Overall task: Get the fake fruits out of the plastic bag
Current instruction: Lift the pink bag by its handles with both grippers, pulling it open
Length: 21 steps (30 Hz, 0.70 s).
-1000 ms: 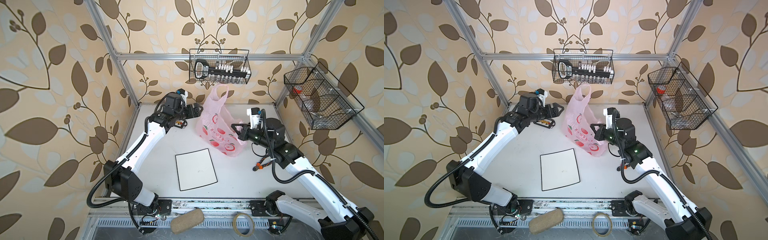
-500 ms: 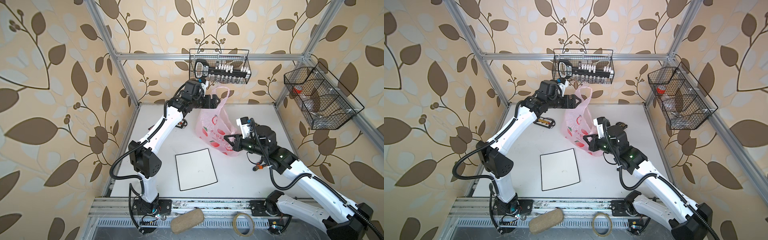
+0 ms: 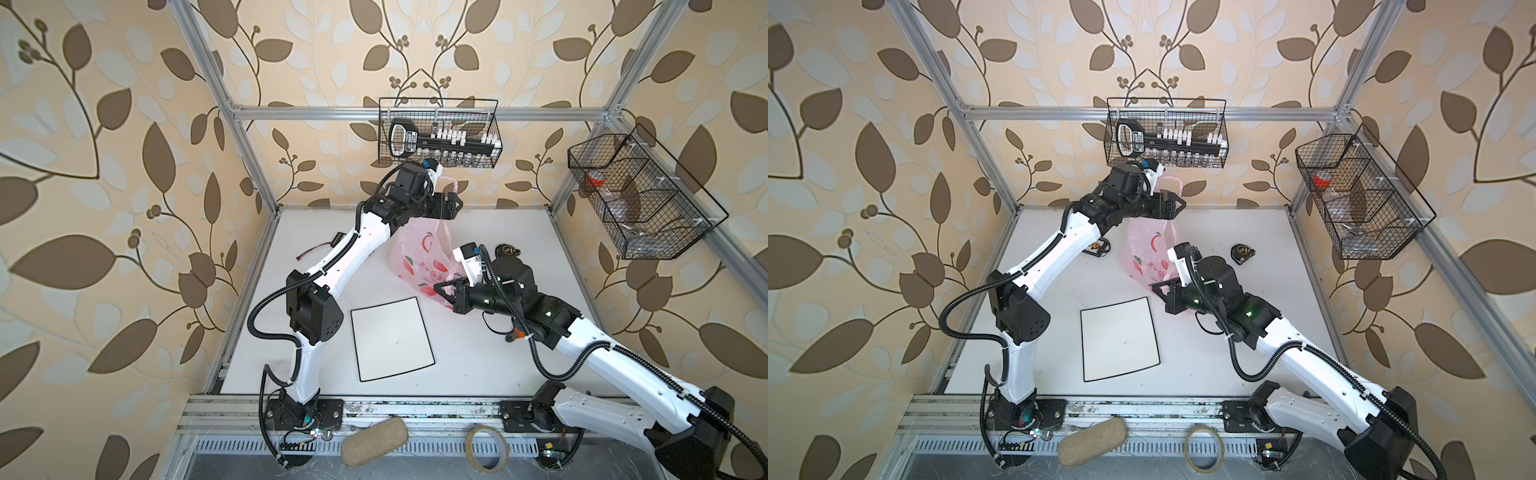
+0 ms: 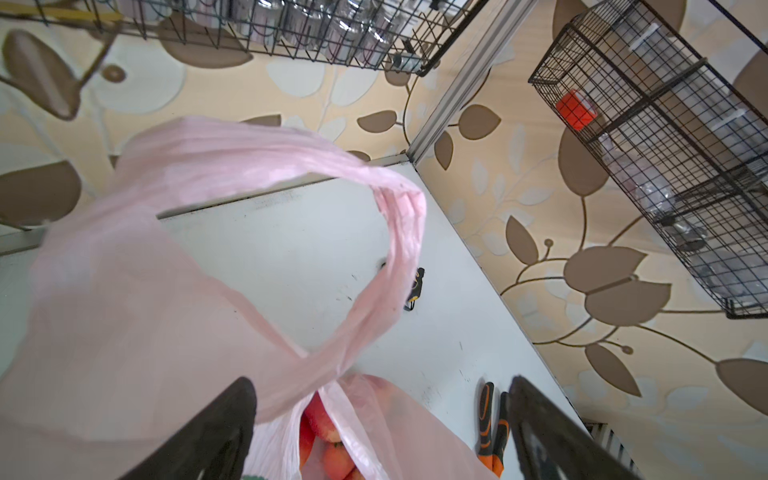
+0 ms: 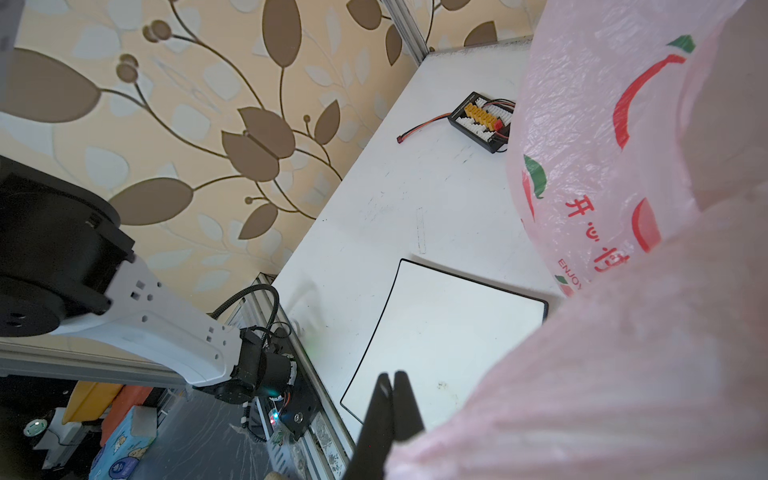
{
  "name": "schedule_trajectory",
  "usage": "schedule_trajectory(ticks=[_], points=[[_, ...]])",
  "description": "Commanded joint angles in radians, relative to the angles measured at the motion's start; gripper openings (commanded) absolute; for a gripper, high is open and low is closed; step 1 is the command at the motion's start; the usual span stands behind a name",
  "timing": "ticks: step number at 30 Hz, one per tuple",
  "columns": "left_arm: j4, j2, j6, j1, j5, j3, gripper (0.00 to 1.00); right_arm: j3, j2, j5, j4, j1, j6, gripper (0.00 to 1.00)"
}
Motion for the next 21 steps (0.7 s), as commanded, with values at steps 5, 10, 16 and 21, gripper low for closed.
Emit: schedule_trajectory(ticks=[5, 10, 16, 21], points=[[0.154, 0.050, -0.002, -0.005, -0.028, 0.061, 0.86, -0.005, 0.012, -0.044, -0.014, 0.032, -0.020, 0.00], [0.233, 0.091, -0.006, -0.007, -0.055, 0.072, 0.73, -0.008, 0.009, -0.049, -0.014, 0.042, -0.005, 0.00], [0.243, 0.135, -0.005, -0.007, -0.091, 0.126, 0.39, -0.023, -0.017, 0.006, -0.021, 0.044, 0.026, 0.00], [0.270, 0.047, 0.007, -0.006, -0.083, 0.058, 0.08, -0.060, -0.068, 0.188, -0.040, 0.044, 0.070, 0.00]])
